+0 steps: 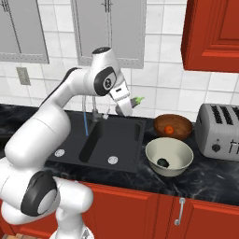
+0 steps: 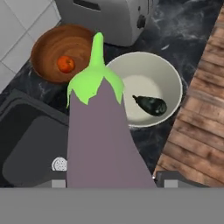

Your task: Pick the eggplants from the sink and place them in one bowl. Place the apple in the other bowl. Then turn off the sink faucet.

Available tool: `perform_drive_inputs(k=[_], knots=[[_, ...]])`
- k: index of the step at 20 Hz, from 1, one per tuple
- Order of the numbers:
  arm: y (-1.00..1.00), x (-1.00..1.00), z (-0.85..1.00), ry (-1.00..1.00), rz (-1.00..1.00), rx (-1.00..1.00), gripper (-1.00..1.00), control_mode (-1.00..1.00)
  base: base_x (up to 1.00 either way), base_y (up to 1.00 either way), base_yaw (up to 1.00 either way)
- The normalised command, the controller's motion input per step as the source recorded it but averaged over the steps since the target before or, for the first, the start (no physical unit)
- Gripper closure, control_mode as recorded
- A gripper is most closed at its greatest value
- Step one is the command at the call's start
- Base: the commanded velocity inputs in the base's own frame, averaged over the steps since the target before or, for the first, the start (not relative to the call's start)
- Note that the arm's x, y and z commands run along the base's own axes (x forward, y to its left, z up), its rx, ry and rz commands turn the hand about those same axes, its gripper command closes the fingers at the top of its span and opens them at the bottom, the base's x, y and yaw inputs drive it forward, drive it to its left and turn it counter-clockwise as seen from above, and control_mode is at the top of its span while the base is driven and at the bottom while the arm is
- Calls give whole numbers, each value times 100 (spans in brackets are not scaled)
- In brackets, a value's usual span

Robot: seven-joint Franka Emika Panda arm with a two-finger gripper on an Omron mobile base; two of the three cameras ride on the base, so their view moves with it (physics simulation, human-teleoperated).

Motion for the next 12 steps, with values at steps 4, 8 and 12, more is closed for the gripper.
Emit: perform_drive_inputs(k=[4, 8, 12], knots=[[-56, -9, -1, 0, -19, 0, 100, -100, 0, 0, 0], [-52, -1, -6, 0, -12, 0, 100, -100, 0, 0, 0], [-43, 0, -23, 0, -4, 0, 100, -100, 0, 0, 0]])
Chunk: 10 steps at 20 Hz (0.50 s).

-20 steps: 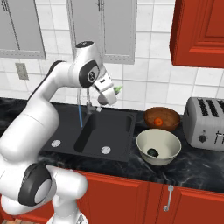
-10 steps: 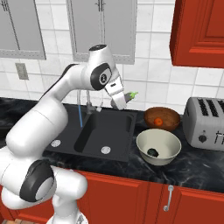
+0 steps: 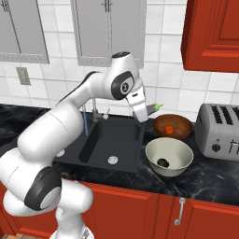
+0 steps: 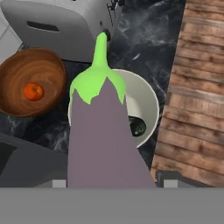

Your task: Pick the eggplants from the sink and place them in one bowl. Place the apple in the other bowl. Then turn off the sink faucet.

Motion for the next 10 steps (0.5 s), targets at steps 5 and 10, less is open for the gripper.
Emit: perform_drive_inputs(k=[5, 10], knots=[[-29, 0, -17, 0, 0, 0, 100, -100, 0, 0, 0], [-13, -2, -25, 0, 0, 1, 100, -100, 0, 0, 0]])
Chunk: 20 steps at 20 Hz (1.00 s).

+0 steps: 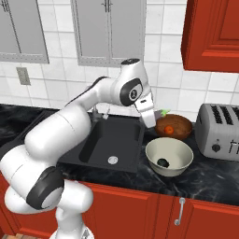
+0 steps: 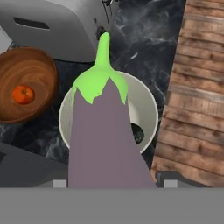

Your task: Pick the eggplants from the sink and place them in one bowl. Place the apple in the other bowl. Then turn off the sink faucet.

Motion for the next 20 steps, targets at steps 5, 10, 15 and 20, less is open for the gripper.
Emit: perform_drive_inputs(k=[5, 10, 15, 20], knots=[[-4, -4, -23, 1, 0, 0, 100, -100, 0, 0, 0], [-3, -2, -19, 6, 0, 0, 100, -100, 0, 0, 0], [-7, 0, -16, 11, 0, 0, 100, -100, 0, 0, 0], [-19, 0, -28, 17, 0, 0, 100, -100, 0, 0, 0]])
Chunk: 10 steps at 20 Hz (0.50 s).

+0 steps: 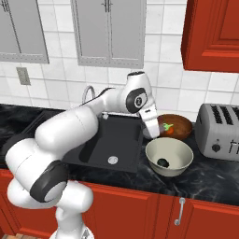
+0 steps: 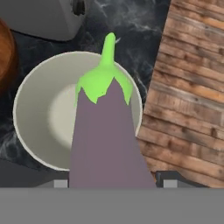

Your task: Pick the eggplants from the sink and place them in one bowl. Place the apple in the other bowl. Then turn off the sink faucet.

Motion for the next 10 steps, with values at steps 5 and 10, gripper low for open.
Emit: perform_drive_inputs(k=[5, 10], knots=[[-14, 0, -32, 17, 0, 1, 100, -100, 0, 0, 0], [-1, 0, -36, 18, 0, 0, 100, -100, 0, 0, 0]])
